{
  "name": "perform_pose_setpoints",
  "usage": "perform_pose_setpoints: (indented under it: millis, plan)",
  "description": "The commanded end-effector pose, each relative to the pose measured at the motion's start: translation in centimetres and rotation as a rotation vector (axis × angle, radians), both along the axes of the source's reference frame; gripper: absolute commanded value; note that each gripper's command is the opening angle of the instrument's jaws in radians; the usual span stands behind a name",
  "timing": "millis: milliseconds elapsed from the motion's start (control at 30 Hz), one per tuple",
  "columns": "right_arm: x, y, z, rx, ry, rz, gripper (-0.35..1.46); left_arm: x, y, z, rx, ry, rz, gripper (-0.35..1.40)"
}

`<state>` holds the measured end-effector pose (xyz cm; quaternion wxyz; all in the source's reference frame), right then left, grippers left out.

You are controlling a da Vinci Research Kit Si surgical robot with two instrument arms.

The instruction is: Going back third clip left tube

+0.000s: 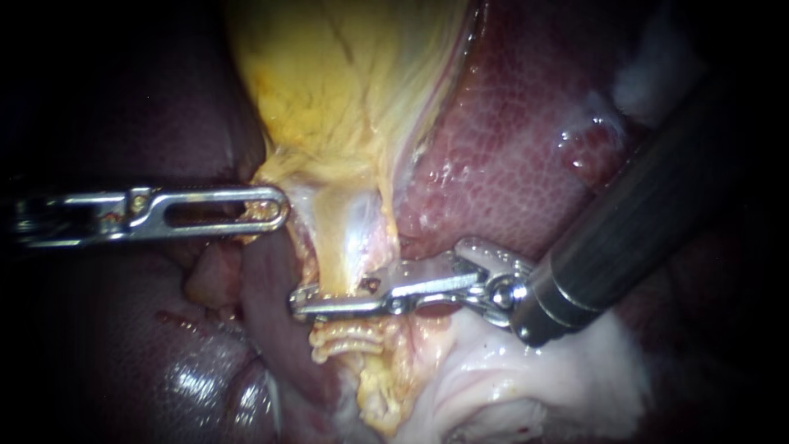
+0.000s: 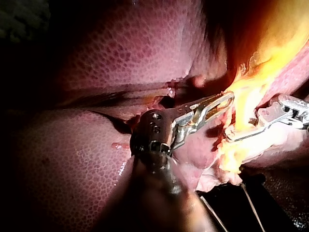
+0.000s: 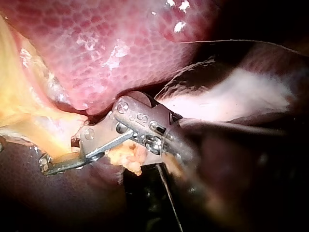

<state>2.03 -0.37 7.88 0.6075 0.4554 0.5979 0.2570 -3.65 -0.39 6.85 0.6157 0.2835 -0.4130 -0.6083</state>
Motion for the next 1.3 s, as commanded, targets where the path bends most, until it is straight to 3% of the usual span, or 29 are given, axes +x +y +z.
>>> perform_pose_setpoints:
  millis: [33,333,400,467,500,800,1000,1167,1300]
  plan:
    - [0.00,0.00,0.00,0.000,0.001,-0.001,-0.35,0.00,0.00,0.00,0.000,0.000,0.000,-0.35]
    - [-0.02,-0.01,-0.02,0.006,0.002,-0.005,-0.31,0.00,0.00,0.00,0.000,0.000,0.000,-0.35]
    - [0.00,0.01,-0.02,0.005,-0.010,0.011,0.18,0.00,0.00,0.00,0.000,0.000,0.000,-0.35]
    - [0.04,0.05,0.01,-0.040,-0.051,0.083,0.57,0.00,0.00,0.00,0.000,0.000,0.000,-0.35]
    - [0.05,0.07,0.02,-0.053,-0.066,0.102,0.60,0.00,0.00,0.00,0.000,0.000,0.000,-0.35]
    - [-0.17,0.13,0.09,-0.100,-0.054,0.106,0.60,0.00,-0.01,-0.02,0.000,0.001,-0.001,-0.35]
    - [-0.41,0.10,0.06,-0.123,-0.061,0.081,0.60,0.01,-0.01,-0.02,0.000,0.000,0.000,-0.35]
    - [-0.65,0.15,-0.07,-0.138,-0.052,0.072,0.60,0.02,-0.01,-0.02,0.000,0.000,0.000,-0.35]
    - [-0.84,0.24,-0.30,-0.165,-0.037,0.068,0.60,0.02,-0.01,-0.01,0.000,0.000,0.000,-0.35]
